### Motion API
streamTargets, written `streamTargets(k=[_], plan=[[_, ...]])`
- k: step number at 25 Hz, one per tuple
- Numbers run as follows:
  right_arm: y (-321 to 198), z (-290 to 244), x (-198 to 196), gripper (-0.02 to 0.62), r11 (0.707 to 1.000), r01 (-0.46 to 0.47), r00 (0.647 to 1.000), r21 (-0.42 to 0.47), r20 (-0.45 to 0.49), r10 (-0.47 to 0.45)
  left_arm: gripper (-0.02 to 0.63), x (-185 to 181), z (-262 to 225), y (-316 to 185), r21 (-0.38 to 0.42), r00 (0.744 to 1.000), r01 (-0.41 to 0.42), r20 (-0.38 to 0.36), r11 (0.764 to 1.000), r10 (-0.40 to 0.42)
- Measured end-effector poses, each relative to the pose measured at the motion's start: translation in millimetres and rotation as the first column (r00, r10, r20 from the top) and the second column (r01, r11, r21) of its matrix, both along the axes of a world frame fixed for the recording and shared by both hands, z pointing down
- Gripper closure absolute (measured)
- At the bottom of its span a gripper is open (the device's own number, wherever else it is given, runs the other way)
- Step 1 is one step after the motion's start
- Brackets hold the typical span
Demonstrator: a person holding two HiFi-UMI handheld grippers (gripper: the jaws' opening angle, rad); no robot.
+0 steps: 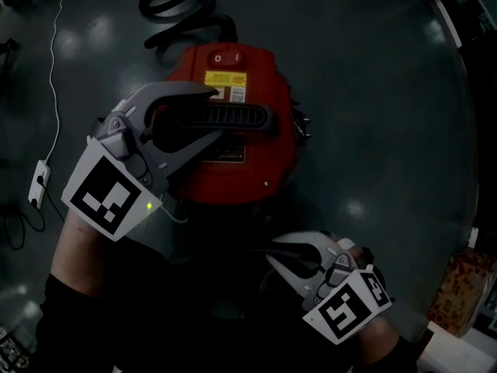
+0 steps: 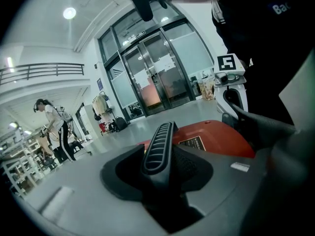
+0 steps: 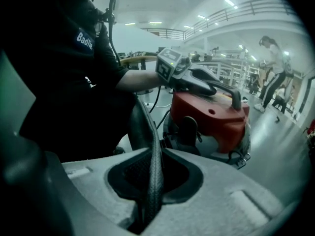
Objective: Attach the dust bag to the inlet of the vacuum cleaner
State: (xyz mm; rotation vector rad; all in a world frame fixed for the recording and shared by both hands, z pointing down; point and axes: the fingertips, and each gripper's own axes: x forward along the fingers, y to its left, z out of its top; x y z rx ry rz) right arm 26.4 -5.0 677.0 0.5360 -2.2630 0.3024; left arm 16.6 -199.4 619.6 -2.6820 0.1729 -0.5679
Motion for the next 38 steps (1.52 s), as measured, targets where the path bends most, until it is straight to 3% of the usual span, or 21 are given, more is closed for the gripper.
streamTargets(k=[9,13,26,34,38], plan=[[3,5,12,0.554,0.997,-0.059,0.995,-0.050,0.074,0.063,0.460,-2,1,0,-0.011,1.000,0.004,-0.004,1.000,-0.004],[4,7,15,0.553,0.995,-0.066,0.996,-0.075,0.060,0.071,0.460,-1,1,0,-0.009,1.000,0.002,-0.010,1.000,-0.002],[-1,4,5,0.545,0.995,0.080,0.995,0.053,-0.056,-0.077,0.462,-1,2,0,-0.008,1.000,0.002,-0.005,1.000,-0.002],[-5,5,12,0.538,0.992,-0.111,0.993,-0.062,0.035,0.113,0.461,-2,1,0,-0.005,1.000,0.005,-0.005,1.000,-0.005],[-7,4,9,0.538,0.986,-0.138,0.989,-0.096,0.036,0.142,0.460,-1,2,0,-0.003,1.000,0.004,-0.003,1.000,-0.004]])
